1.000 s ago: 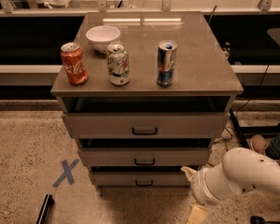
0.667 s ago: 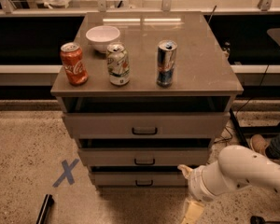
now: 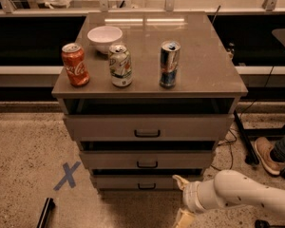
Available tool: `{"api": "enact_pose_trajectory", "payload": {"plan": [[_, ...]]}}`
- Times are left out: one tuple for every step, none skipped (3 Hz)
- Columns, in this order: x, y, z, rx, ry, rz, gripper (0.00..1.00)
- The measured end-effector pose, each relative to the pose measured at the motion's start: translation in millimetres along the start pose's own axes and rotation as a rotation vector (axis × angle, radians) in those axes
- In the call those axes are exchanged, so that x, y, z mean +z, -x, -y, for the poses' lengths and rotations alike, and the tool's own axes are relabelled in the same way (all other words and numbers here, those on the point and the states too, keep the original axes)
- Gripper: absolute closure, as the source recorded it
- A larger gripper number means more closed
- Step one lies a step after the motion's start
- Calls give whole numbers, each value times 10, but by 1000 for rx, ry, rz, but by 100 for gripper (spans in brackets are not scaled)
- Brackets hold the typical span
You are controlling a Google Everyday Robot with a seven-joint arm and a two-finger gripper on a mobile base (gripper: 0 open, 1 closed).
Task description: Open bottom drawer
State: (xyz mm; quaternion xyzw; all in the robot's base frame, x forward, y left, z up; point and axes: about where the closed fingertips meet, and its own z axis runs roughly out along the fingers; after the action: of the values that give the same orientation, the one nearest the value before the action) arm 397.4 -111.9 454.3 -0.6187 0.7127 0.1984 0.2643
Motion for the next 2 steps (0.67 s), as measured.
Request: {"api": "enact_pose_trajectory", "payload": {"plan": [[392,-165,119,-10,-47,64,0],[727,-303,209,-4,-52,107,0]]}}
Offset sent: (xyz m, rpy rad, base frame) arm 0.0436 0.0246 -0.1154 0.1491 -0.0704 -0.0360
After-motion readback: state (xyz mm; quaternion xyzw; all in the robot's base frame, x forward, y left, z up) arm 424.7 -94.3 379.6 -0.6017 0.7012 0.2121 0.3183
